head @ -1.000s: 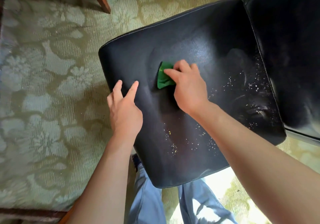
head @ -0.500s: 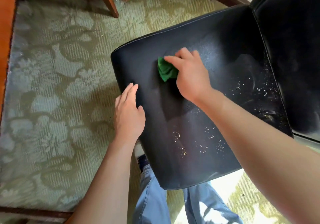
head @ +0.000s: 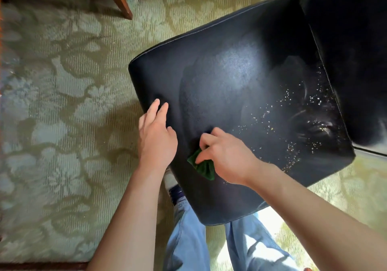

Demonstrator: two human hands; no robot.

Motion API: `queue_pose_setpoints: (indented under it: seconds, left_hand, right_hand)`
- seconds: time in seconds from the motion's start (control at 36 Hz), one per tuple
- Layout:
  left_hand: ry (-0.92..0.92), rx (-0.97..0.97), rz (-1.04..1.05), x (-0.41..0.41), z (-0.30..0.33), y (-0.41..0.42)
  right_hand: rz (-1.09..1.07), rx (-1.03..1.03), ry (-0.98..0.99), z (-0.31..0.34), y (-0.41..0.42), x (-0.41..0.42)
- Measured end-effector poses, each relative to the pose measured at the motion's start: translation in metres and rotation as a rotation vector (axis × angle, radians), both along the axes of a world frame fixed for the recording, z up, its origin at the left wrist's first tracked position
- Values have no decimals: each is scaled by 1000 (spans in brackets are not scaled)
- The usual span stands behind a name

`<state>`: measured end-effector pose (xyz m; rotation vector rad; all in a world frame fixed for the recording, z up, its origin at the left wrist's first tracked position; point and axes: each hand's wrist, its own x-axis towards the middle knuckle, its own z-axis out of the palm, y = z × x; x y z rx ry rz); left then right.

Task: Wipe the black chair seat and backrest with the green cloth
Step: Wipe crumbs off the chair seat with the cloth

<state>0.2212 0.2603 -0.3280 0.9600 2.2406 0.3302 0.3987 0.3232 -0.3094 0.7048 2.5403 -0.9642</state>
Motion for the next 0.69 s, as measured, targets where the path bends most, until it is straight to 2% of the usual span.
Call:
queue_pose_setpoints:
  seconds: [0.08,0.19,0.28,0.36,0.47,0.69]
  left_hand:
    - [36,-21,-21,3,3,4]
    - [89,24,-53,14,7,15]
    - [93,69,-124,23,4,23]
    - [84,31,-141,25,-1,28]
    - [124,1,-138,24,-1,33]
    - [168,-74,-140,27,3,41]
  right_hand:
    - [-202,-18,48,5,9,20]
    - [-655,226,143,6,60,38]
    - [-871,405,66,6,107,49]
    - [-987,408,-64,-5,131,66]
    - [-932,364,-63,-13,118,66]
    - [-492,112,-47,-3,31,54]
